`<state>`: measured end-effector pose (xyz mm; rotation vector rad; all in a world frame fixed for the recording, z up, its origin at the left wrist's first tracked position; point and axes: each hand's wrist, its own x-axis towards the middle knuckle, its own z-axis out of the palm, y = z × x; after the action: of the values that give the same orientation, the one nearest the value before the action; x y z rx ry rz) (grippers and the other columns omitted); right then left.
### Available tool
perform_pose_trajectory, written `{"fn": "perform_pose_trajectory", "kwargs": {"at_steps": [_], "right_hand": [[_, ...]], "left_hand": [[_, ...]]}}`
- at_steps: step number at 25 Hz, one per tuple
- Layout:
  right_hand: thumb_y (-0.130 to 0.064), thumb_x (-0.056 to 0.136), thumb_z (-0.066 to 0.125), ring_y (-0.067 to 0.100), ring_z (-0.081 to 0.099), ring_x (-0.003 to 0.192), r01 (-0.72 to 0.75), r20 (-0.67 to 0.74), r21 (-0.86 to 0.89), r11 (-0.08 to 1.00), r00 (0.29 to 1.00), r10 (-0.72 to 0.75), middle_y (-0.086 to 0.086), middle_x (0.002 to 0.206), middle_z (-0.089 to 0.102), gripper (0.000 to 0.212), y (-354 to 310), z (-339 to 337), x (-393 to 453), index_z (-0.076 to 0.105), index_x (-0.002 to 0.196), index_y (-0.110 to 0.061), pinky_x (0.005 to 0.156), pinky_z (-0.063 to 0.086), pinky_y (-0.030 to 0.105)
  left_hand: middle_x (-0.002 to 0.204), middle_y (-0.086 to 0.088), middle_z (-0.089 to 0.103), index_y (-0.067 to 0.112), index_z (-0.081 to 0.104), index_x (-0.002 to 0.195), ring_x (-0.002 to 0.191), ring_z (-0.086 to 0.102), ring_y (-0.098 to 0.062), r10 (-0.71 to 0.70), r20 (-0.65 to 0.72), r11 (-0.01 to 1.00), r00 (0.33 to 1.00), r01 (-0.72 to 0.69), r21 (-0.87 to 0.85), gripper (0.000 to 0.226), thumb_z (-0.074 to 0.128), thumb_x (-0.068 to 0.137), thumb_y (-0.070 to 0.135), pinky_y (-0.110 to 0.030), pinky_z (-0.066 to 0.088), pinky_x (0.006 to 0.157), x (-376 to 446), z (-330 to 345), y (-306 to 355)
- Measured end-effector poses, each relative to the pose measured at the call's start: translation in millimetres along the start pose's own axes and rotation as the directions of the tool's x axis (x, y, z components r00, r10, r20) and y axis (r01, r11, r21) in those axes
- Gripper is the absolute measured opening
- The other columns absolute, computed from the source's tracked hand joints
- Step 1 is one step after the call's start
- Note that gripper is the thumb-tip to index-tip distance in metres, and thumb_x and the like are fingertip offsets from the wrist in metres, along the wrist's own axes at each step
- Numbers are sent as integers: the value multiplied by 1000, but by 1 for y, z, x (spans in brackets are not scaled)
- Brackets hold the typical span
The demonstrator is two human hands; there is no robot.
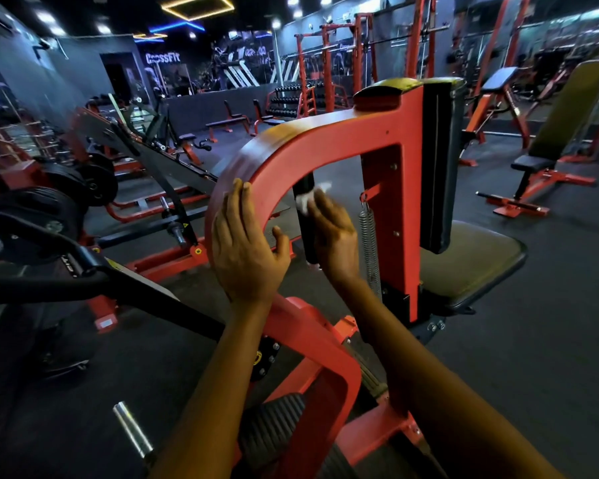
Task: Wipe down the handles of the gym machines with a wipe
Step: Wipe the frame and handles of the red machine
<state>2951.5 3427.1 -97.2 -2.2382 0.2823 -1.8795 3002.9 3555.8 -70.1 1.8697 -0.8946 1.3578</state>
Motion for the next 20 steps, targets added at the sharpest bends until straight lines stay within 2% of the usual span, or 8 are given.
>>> {"fn": "perform_pose_trajectory", "kwargs": {"at_steps": [2, 4, 6, 9, 13, 14, 17, 20], "right_hand": [[-8, 84, 53, 32, 56, 100, 23, 53, -35, 999, 998, -21, 25, 115, 62, 30, 14, -3, -34, 66, 107, 6, 70, 52, 37], [-1, 82, 60, 33, 58, 96, -45, 34, 12, 999, 998, 44, 24, 109, 64, 26, 18, -6, -33, 67, 106, 5, 68, 53, 40], [4, 81, 61, 33, 57, 100, -77, -35, 80, 994, 996, 80, 26, 109, 62, 30, 6, -6, -1, 65, 110, 5, 78, 50, 38], [-6, 88, 56, 37, 55, 106, -38, -77, 59, 998, 996, 43, 28, 119, 57, 30, -12, 5, 33, 62, 116, 5, 85, 44, 32], [0, 84, 62, 34, 44, 113, -8, 45, -42, 999, 999, 9, 31, 130, 49, 42, 2, 11, -22, 54, 125, 4, 77, 49, 36], [-5, 87, 60, 33, 44, 113, -2, 54, -35, 999, 999, 4, 31, 127, 51, 37, 6, 7, -29, 56, 124, 2, 76, 50, 37], [-24, 97, 46, 27, 49, 105, 1, -57, 76, 997, 998, 3, 26, 114, 58, 36, -8, -4, 2, 65, 111, 3, 84, 45, 28], [-6, 85, 62, 24, 53, 93, 22, -178, -22, 1000, 984, -26, 10, 106, 60, 20, -25, 1, 40, 69, 104, -5, 66, 42, 25]], "left_hand": [[141, -17, 46, 6, 30, 141, 128, 37, -28, -2, 1, 1000, 1000, 2, 11, 82, 70, 73, 25, -37, 35, 104, 0, -1, 0], [141, -16, 46, 6, 30, 141, 128, 36, -27, -6, 0, 1000, 1000, 6, 22, 81, 69, 74, 26, -37, 35, 103, -1, -1, 1], [141, -16, 46, 6, 30, 141, 128, 36, -27, -8, 2, 1000, 1000, 8, 21, 80, 68, 73, 25, -36, 35, 104, 0, 0, 1], [141, -15, 46, 6, 32, 141, 128, 37, -27, -21, -8, 1000, 1000, 21, 0, 80, 68, 71, 24, -39, 38, 102, 0, 0, 3], [140, -15, 47, 6, 33, 140, 127, 38, -27, -28, -21, 1000, 999, 28, 0, 78, 67, 73, 25, -39, 39, 101, 0, 1, 4], [140, -15, 48, 6, 33, 140, 126, 37, -27, -29, -21, 1000, 999, 29, 7, 78, 66, 73, 26, -37, 36, 102, -1, 1, 4], [140, -16, 48, 6, 32, 140, 127, 37, -27, -28, -19, 1000, 999, 28, 6, 77, 65, 72, 26, -33, 26, 107, 1, 1, 4], [139, -16, 48, 6, 33, 139, 127, 39, -28, -33, -22, 999, 999, 33, -1, 78, 67, 71, 24, -34, 28, 107, 0, 2, 3]]}}
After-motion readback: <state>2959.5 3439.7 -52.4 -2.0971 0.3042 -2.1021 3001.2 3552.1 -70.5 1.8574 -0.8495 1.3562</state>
